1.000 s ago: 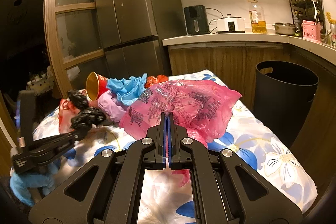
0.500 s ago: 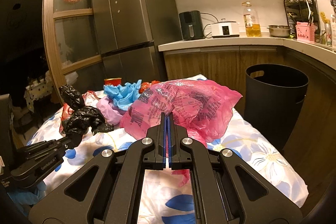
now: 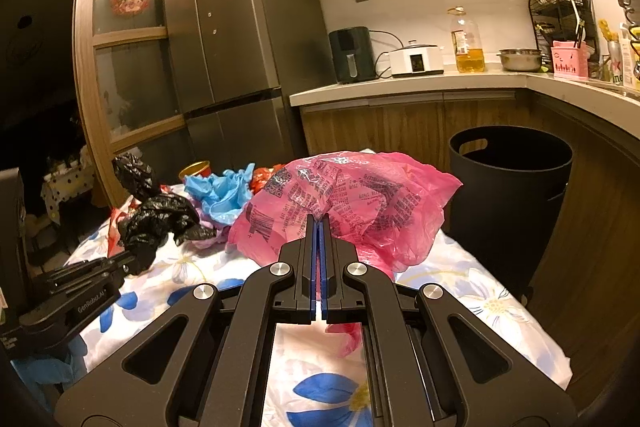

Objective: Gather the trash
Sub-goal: 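Carry both bags over the black bin and open both tools to drop them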

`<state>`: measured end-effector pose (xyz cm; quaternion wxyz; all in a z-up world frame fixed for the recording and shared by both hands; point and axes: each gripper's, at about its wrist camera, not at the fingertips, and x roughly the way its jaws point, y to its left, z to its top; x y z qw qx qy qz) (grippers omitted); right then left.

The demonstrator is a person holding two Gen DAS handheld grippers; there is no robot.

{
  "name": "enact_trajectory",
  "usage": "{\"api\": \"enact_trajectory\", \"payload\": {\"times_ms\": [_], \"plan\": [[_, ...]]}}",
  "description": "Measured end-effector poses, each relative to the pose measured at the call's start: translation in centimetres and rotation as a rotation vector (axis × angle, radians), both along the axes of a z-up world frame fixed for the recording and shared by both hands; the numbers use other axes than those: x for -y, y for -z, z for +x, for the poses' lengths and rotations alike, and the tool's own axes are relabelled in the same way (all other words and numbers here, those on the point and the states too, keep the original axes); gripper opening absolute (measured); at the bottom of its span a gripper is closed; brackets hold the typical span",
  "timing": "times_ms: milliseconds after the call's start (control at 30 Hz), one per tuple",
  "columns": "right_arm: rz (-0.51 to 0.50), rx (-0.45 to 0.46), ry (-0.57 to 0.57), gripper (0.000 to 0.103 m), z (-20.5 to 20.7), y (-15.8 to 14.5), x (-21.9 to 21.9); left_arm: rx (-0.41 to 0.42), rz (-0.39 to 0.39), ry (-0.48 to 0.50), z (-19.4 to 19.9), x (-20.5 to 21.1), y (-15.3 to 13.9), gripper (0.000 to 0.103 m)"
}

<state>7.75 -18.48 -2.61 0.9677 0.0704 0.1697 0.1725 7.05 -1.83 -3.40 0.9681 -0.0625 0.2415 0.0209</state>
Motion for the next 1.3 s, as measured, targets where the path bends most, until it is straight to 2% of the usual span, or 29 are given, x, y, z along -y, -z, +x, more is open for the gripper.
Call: {"api": "enact_trajectory", "payload": {"times_ms": [433,900,1300], "plan": [[-0.001,0.064,0.096,0.001,1.1,-2.8,4.1,0.064,0.022,0.097,3.5,4.7,-3.1,0.002],[-0.03,0.156,0.279,0.001,6.2,-6.1,11.0,0.167,0.023,0.29,11.4,13.2,-7.0,0.002],[-0.021,0.167,0.395,0.001,12.6,-7.7,17.0,0.19,0.0,0.405,18.0,19.3,-6.3,0.002]]}}
